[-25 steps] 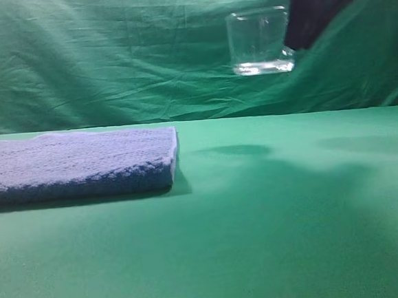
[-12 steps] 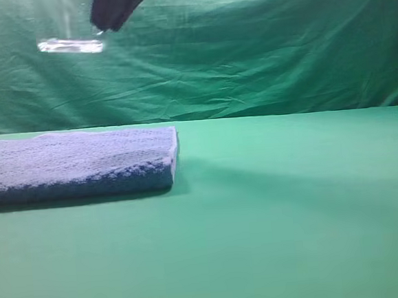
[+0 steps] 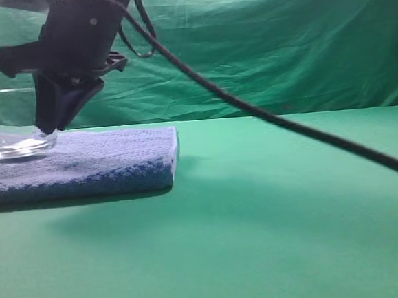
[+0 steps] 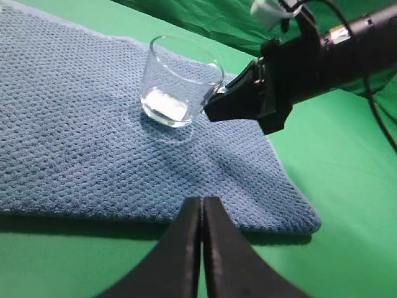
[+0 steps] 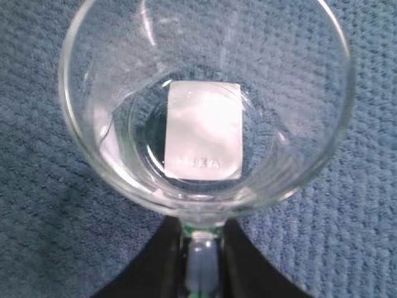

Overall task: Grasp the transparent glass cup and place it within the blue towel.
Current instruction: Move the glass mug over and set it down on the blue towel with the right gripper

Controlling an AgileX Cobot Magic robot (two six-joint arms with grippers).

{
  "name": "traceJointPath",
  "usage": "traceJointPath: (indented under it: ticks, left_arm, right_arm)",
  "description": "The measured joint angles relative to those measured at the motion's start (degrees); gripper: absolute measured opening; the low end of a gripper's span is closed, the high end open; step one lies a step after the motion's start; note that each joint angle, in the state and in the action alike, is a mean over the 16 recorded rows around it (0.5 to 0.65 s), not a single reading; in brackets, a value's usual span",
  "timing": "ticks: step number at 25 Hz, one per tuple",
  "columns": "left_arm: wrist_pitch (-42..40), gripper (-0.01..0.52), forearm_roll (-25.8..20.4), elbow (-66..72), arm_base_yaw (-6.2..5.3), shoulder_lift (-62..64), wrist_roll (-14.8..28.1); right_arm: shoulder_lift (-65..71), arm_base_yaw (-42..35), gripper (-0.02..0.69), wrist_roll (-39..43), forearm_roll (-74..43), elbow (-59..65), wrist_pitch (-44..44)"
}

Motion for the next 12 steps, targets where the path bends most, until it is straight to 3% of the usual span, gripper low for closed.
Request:
traceJointPath:
  ticks: [4, 6, 12]
  left_arm:
    - [0.00, 0.000, 0.00, 0.00, 0.00, 0.00, 0.00]
    - [0.00, 0.000, 0.00, 0.00, 0.00, 0.00, 0.00]
    - [0.00, 0.000, 0.00, 0.00, 0.00, 0.00, 0.00]
  right_arm:
    - [-1.95, -0.56, 0.421, 2.17, -0.11, -1.10, 2.90]
    - [-3.61, -0.94, 0.416, 3.85, -0.46, -1.80, 5.41]
    - [-11.80, -2.38, 0.257, 11.40, -4.45, -3.76, 16.00]
